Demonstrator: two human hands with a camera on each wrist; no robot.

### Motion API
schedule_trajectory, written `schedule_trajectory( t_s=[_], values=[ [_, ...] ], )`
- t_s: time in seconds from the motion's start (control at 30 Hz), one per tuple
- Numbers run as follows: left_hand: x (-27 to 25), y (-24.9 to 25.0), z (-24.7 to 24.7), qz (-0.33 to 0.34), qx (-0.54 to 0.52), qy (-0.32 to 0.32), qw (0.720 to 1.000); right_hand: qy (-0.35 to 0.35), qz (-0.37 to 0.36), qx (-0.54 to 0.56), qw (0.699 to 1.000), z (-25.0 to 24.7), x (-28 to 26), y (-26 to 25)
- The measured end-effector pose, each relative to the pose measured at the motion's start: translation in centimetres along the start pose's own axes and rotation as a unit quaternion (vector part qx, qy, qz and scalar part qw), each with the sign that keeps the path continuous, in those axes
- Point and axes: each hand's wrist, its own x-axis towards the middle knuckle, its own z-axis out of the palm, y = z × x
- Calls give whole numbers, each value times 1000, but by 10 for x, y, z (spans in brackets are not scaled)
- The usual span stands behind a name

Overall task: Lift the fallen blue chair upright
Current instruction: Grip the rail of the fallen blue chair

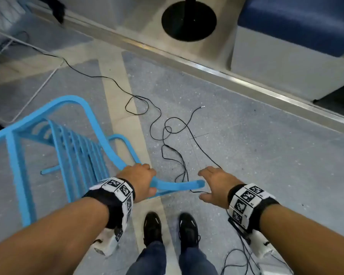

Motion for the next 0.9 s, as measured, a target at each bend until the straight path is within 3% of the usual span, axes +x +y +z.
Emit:
schedule_trajectory(
  t_s=[0.23,0.4,0.7,0.9],
  values=[
    [60,-7,37,35,28,-86,995,-45,14,18,999,34,63,-7],
    [82,3,51,55,59,-98,992,-81,-9,-36,996,51,88,-9],
    [78,6,45,55,53,-29,997,-44,21,-42,998,44,82,-8],
    [39,15,13,91,43,44,994,-21,8,-106,994,-11,30,-25]
  ],
)
